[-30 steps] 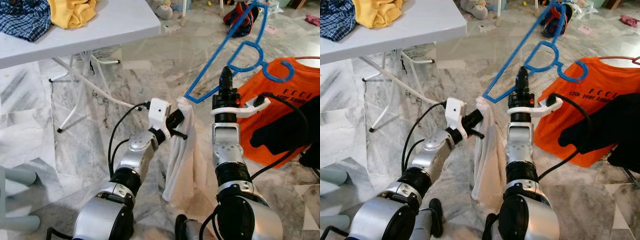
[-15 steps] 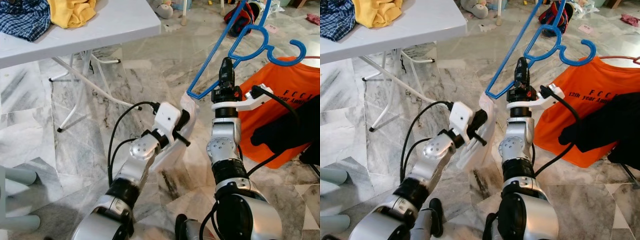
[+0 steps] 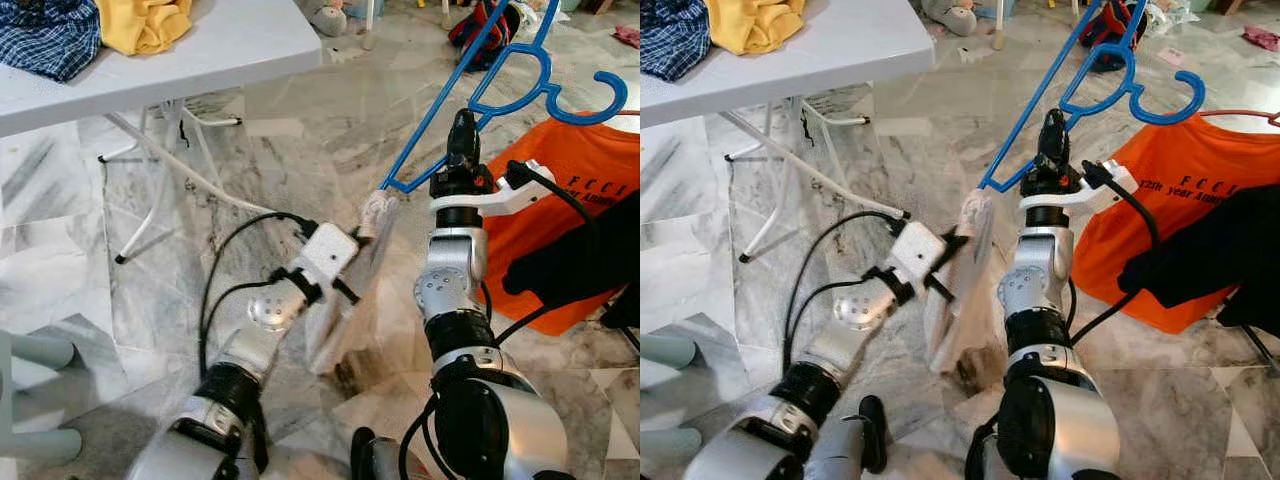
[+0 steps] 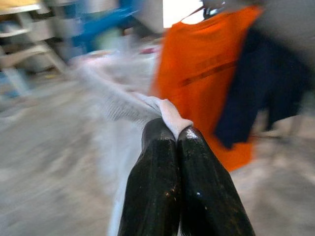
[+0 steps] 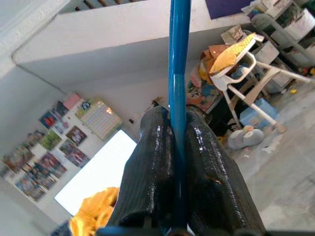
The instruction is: Hang hanger
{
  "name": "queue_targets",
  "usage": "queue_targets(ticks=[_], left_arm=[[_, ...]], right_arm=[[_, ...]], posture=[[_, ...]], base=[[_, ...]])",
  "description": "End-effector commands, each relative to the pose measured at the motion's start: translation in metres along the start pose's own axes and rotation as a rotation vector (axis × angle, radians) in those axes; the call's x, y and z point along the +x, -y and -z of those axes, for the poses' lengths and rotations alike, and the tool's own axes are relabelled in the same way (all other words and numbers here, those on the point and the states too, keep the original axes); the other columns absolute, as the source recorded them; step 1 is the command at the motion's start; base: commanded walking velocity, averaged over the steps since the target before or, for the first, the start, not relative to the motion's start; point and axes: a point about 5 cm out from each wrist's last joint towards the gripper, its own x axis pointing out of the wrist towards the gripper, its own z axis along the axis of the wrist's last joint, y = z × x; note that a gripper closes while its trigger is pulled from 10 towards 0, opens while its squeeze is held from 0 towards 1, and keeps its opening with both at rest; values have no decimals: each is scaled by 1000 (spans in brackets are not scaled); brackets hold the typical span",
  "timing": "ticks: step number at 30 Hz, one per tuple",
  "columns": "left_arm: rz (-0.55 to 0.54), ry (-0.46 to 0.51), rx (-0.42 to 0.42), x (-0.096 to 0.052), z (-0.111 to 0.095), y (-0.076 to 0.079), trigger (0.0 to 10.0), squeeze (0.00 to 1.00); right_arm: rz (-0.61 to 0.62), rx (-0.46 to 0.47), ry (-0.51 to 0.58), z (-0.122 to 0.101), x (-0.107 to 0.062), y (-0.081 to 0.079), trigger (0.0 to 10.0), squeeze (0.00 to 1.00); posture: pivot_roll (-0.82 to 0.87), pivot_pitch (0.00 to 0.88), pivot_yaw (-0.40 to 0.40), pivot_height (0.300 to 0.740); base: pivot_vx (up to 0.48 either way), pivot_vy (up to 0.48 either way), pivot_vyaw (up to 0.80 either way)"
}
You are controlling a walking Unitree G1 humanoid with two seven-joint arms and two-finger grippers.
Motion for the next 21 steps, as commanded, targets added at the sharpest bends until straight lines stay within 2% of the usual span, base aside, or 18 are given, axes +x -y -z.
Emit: queue_targets(ticks=[1,2,3,5,8,10,12,19,21], left_arm=[[42,36,3,7,-6,12,0,0],[27,65,-23,17,-14,16,0,0],[22,74,-36,20,-17,17,0,0],[33,124,-86,31,-32,19,0,0],[39,174,-141,39,-46,19,0,0],[39,199,-156,43,-53,18,0,0],[15,241,-133,45,-62,11,0,0],[-31,272,-127,46,-69,-1,0,0],[-28,272,-138,47,-69,-1,0,0]], right_arm=[[1,48,23,-1,5,-5,10000,0],[2,86,25,1,5,-7,10000,0],[0,93,24,2,4,-7,10000,0],[-14,64,7,5,0,-8,10000,0],[4,61,1,8,-4,-5,10000,0],[9,63,-5,9,-6,-3,10000,0],[35,97,-28,13,-11,1,10000,0],[51,143,-76,21,-26,6,10000,0],[68,178,-109,28,-36,8,10000,0]], posture=[[14,249,-42,740],[14,248,-42,740],[14,248,-42,740],[16,249,-40,740],[15,249,-36,740],[12,248,-31,740],[8,246,-27,740],[5,244,-20,740],[4,242,-19,740]], base=[[0,0,0],[0,0,0],[0,0,0],[0,0,0],[0,0,0],[0,0,0],[0,0,0],[0,0,0],[0,0,0]])
